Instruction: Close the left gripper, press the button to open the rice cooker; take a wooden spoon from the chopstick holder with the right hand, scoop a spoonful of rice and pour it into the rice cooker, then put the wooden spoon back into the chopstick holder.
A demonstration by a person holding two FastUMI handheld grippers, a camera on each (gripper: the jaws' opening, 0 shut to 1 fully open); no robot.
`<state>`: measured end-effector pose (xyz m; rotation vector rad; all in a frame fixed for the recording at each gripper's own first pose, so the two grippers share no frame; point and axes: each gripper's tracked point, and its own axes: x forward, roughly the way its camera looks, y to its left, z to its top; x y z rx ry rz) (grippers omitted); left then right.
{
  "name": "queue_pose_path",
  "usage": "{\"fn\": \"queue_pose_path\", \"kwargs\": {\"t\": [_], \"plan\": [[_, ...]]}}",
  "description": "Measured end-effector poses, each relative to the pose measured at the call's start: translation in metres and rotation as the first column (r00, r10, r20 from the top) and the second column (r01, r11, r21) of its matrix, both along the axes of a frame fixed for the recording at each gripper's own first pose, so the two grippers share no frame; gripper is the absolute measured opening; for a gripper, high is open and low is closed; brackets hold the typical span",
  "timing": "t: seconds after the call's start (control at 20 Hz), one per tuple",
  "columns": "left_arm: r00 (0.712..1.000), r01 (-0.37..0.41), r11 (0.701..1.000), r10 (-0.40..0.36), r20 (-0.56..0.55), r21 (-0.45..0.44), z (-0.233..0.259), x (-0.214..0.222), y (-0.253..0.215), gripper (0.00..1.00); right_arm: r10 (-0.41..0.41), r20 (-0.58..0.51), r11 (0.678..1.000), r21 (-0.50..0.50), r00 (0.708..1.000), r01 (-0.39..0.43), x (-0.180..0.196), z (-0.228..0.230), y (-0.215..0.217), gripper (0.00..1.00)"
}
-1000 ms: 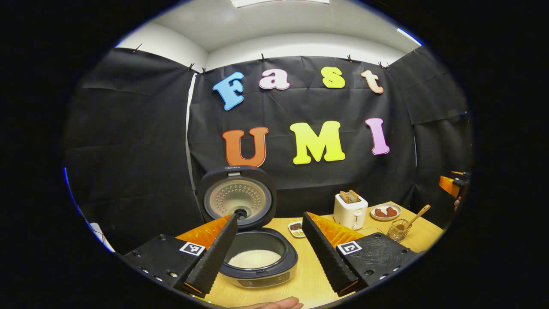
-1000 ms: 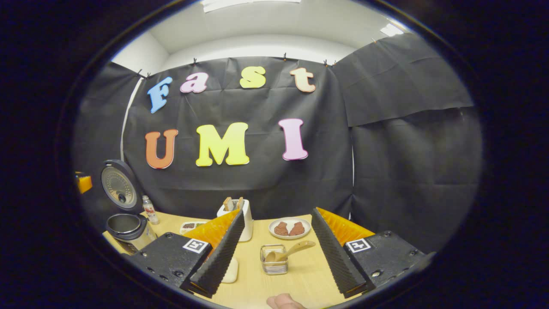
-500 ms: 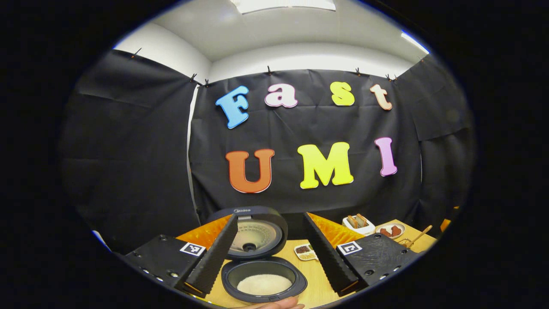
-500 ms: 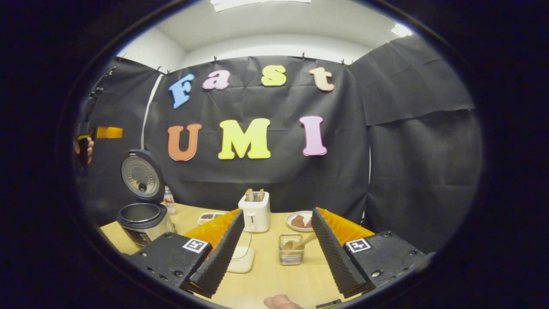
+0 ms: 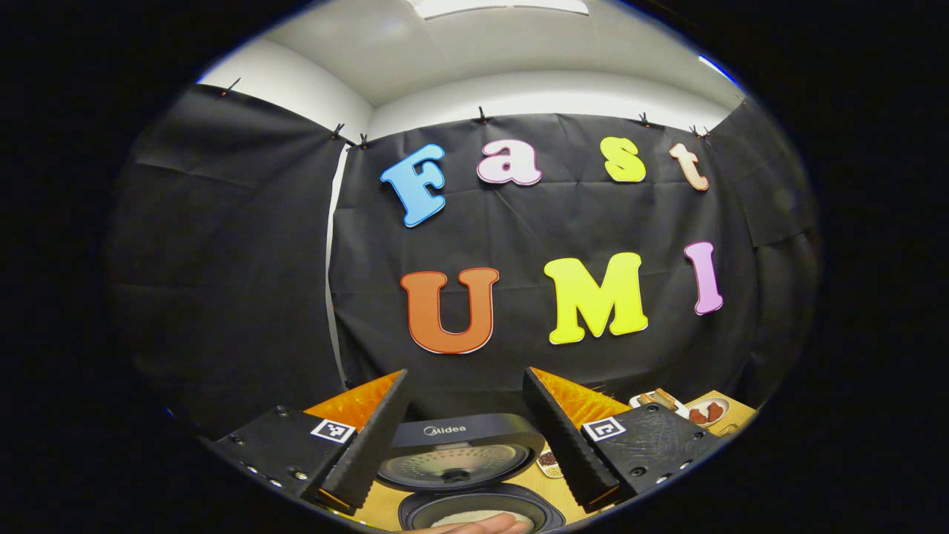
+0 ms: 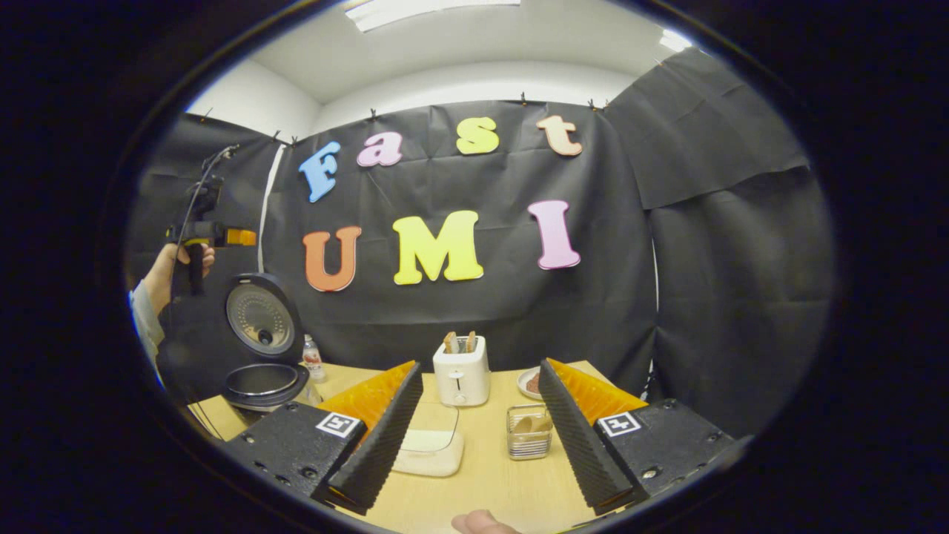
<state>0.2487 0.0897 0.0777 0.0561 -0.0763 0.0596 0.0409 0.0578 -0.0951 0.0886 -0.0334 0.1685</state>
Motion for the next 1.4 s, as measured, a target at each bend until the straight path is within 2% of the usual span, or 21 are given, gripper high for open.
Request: {"fn": "queue_pose_path", "kwargs": {"t": [0.05, 0.15, 0.3, 0.45, 0.5, 0.55, 0.65, 0.7, 0.75, 0.8, 0.9, 0.95, 1.0, 1.05, 1.1, 1.25, 1.4], "plan": [[1.000, -0.008, 1.000, 0.008, 0.001, -0.006, -0.001, 0.009, 0.004, 0.96, 0.014, 0.003, 1.000, 0.006, 1.000, -0.014, -0.001, -0.001, 0.004, 0.96], [1.000, -0.025, 0.999, 0.025, -0.001, -0.024, -0.005, 0.029, 0.010, 0.96, 0.045, 0.007, 0.999, 0.003, 0.999, -0.045, -0.003, -0.003, 0.012, 1.00], [1.000, -0.023, 0.998, 0.023, -0.006, -0.053, -0.011, 0.049, 0.011, 0.96, 0.055, 0.010, 0.998, 0.001, 0.998, -0.055, -0.006, -0.005, 0.017, 1.00], [0.998, -0.054, 0.997, 0.051, -0.046, -0.056, -0.026, 0.067, 0.022, 0.96, 0.058, 0.000, 0.998, 0.021, 0.998, -0.058, -0.009, -0.010, 0.017, 1.00], [0.995, -0.072, 0.996, 0.068, -0.072, -0.052, -0.035, 0.071, 0.026, 0.96, 0.057, -0.002, 0.998, 0.021, 0.998, -0.057, -0.011, -0.011, 0.017, 1.00], [0.993, -0.082, 0.996, 0.079, -0.093, -0.037, -0.042, 0.074, 0.031, 1.00, 0.065, 0.004, 0.998, 0.015, 0.998, -0.065, -0.014, -0.010, 0.017, 1.00], [0.985, -0.103, 0.995, 0.100, -0.141, -0.009, -0.054, 0.075, 0.041, 0.96, 0.077, 0.023, 0.997, 0.007, 0.997, -0.078, -0.021, -0.007, 0.017, 1.00], [0.983, -0.092, 0.996, 0.088, -0.162, -0.014, -0.058, 0.073, 0.041, 0.96, 0.073, 0.035, 0.997, 0.006, 0.997, -0.073, -0.025, -0.003, 0.014, 1.00], [0.980, -0.081, 0.996, 0.075, -0.185, -0.025, -0.062, 0.070, 0.038, 0.95, 0.067, 0.049, 0.998, 0.005, 0.997, -0.067, -0.028, 0.000, 0.012, 0.95], [0.981, -0.065, 0.997, 0.057, -0.187, -0.035, -0.062, 0.068, 0.036, 0.96, 0.059, 0.057, 0.998, 0.001, 0.997, -0.059, -0.031, 0.003, 0.010, 1.00], [0.972, -0.053, 0.995, 0.033, -0.233, -0.080, -0.069, 0.062, 0.033, 0.96, 0.056, 0.064, 0.998, -0.001, 0.996, -0.056, -0.039, 0.005, 0.011, 1.00], [0.966, -0.051, 0.993, 0.021, -0.259, -0.106, -0.073, 0.057, 0.031, 0.98, 0.061, 0.065, 0.998, 0.001, 0.996, -0.061, -0.043, 0.006, 0.013, 0.95], [0.962, -0.051, 0.991, 0.015, -0.271, -0.124, -0.077, 0.050, 0.029, 0.97, 0.063, 0.066, 0.998, -0.001, 0.996, -0.063, -0.047, 0.007, 0.014, 1.00], [0.960, -0.049, 0.990, 0.010, -0.279, -0.133, -0.078, 0.043, 0.026, 0.98, 0.062, 0.065, 0.998, -0.005, 0.996, -0.061, -0.050, 0.007, 0.013, 0.95], [0.960, -0.050, 0.991, 0.013, -0.281, -0.126, -0.080, 0.037, 0.023, 0.98, 0.061, 0.066, 0.998, -0.009, 0.996, -0.061, -0.053, 0.008, 0.013, 1.00], [0.957, -0.067, 0.994, 0.040, -0.286, -0.086, -0.087, 0.012, 0.016, 0.99, 0.064, 0.070, 0.998, -0.010, 0.995, -0.063, -0.063, 0.011, 0.016, 1.00], [0.950, -0.081, 0.990, 0.041, -0.309, -0.117, -0.101, -0.011, 0.008, 0.98, 0.074, 0.067, 0.997, -0.009, 0.995, -0.074, -0.070, 0.009, 0.019, 1.00]]}}
